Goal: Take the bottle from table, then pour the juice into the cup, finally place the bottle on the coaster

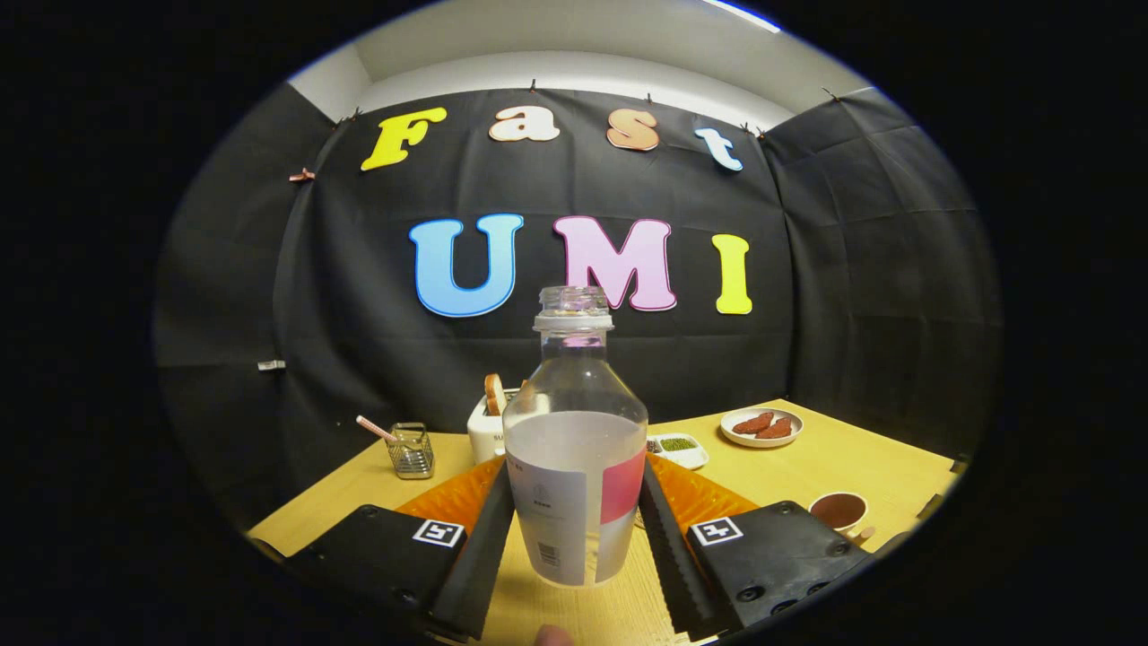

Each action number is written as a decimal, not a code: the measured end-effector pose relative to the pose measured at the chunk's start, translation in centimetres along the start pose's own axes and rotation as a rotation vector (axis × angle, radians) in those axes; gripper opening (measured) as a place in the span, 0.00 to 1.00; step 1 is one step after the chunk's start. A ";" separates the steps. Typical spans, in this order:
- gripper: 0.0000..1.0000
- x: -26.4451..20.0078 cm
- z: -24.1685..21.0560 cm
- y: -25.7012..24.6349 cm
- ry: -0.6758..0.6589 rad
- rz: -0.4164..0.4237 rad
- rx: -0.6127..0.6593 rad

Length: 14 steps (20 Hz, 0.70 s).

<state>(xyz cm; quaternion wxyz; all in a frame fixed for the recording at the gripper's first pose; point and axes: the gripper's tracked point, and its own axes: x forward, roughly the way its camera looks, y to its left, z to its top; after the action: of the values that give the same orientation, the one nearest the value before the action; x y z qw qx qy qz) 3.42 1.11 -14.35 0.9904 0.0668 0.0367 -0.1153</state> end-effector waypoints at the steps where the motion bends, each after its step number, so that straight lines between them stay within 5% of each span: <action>1: 0.76 -0.1 0.3 -0.3 0.002 0.008 0.020; 14: 0.76 -0.5 -1.5 -6.4 0.085 0.025 0.285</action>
<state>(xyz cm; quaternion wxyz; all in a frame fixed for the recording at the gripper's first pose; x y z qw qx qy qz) 1.32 -4.69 -16.56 0.9698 0.2119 0.0608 -0.1042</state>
